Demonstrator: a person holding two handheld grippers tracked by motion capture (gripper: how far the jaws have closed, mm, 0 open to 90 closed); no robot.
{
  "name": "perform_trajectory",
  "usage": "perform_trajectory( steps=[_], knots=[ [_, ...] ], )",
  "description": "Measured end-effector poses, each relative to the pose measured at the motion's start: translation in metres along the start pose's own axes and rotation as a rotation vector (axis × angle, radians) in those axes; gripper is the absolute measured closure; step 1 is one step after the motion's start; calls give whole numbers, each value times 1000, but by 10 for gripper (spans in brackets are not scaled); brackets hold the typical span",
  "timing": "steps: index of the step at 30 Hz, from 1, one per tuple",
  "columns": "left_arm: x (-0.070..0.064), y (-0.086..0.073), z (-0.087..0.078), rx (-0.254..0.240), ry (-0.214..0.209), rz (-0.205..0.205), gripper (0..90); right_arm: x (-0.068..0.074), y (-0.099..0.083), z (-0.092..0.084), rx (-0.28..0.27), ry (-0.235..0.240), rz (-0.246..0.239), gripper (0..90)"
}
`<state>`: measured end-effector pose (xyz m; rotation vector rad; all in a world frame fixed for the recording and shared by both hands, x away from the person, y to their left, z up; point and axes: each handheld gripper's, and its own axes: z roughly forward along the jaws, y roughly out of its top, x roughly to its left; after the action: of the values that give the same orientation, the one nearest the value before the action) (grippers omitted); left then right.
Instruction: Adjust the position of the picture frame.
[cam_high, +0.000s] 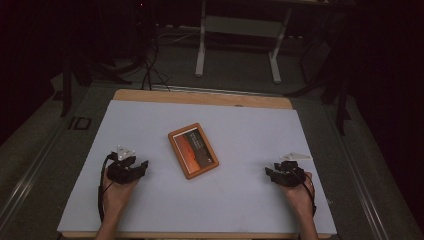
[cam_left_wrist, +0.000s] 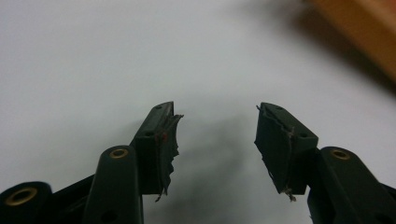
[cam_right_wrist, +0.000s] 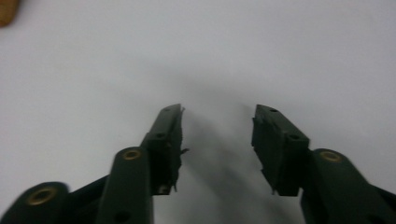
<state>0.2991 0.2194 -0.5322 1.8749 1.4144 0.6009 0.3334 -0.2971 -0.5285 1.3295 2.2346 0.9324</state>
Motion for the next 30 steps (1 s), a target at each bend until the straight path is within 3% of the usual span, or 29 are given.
perform_trajectory(
  steps=[1,2,10,11,24,30],
  knots=[
    [0,0,0,0,0,0,479,0,0,0,0,0,0,541],
    [0,0,0,-1,-36,-5,481,3,2,-2,-13,14,-12,543],
    [-5,1,0,-19,-91,9,484,10,4,-4,-29,40,-38,543],
    [-6,2,0,-19,-112,0,482,11,4,-3,-24,55,-41,542],
    [-10,3,0,-21,-151,-10,458,20,8,-1,-29,96,-73,528],
    [-13,5,-1,-24,-200,7,492,26,12,1,-45,112,-90,540]
  ],
)
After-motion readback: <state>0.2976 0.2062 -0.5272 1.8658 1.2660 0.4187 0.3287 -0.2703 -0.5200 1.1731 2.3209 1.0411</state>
